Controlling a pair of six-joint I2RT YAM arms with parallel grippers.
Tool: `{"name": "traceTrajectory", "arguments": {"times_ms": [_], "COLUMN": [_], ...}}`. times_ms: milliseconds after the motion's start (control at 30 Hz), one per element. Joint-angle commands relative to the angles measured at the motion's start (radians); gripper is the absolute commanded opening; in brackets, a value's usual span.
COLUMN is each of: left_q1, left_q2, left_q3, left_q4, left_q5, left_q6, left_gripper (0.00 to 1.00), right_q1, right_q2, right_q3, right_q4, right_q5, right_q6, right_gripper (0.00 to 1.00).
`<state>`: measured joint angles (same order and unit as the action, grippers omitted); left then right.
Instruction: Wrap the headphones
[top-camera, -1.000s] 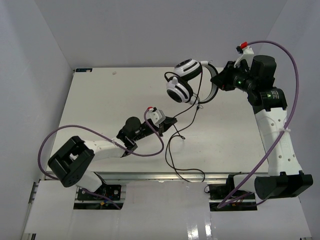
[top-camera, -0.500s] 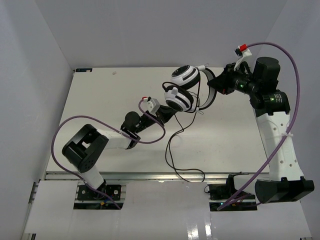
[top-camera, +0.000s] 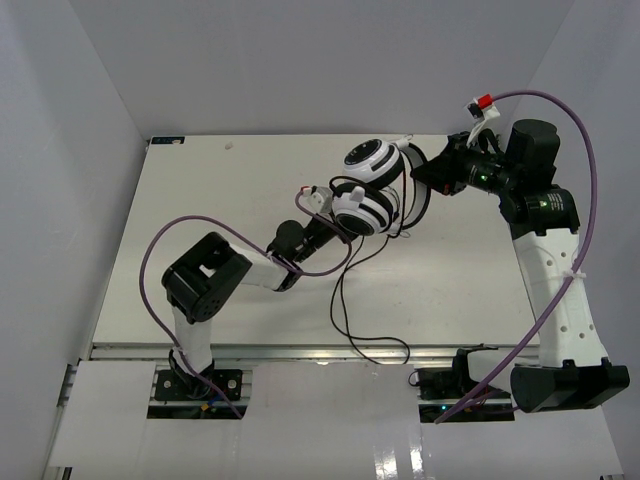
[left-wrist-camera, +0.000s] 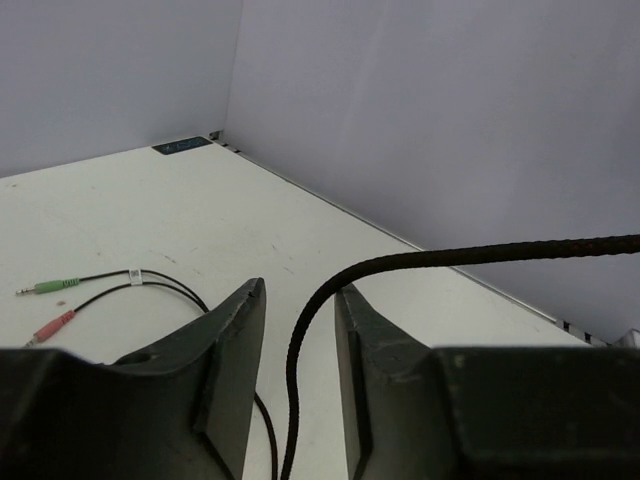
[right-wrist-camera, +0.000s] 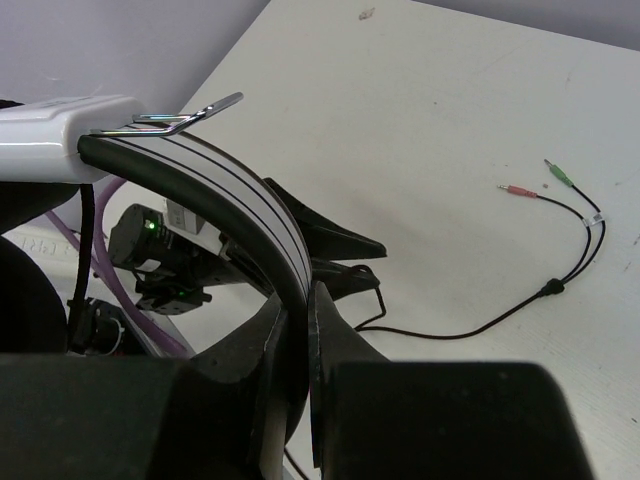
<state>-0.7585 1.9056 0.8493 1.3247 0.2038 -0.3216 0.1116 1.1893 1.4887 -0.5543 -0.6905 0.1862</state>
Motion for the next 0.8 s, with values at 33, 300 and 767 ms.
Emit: {"name": "traceTrajectory", "arguments": {"times_ms": [33,300,767], "left_q1": [-0.041,-0.073,-0.072], "left_q2": [0.052,0.137,0.195], "left_q3": [0.092,0.191,0.280], "left_q4": [0.101,0.073,0.016], "left_q5": [-0.108,-0.277,-0.431], "left_q6": [0.021,0.052,0.114], "left_gripper": [0.49,0.51,0.54], "right_q1": [-0.003,-0.003,-0.003], "right_q2": [-0.038,-0.057,-0.086], "right_q3": [0.018,-0.008,-0.018], "right_q4": [0.075,0.094,0.092], "right_q5": [-0.065,-0.075,-0.073], "right_q6": [0.076,0.094,0.097], "right_gripper": [0.08,0.08,0.08]}}
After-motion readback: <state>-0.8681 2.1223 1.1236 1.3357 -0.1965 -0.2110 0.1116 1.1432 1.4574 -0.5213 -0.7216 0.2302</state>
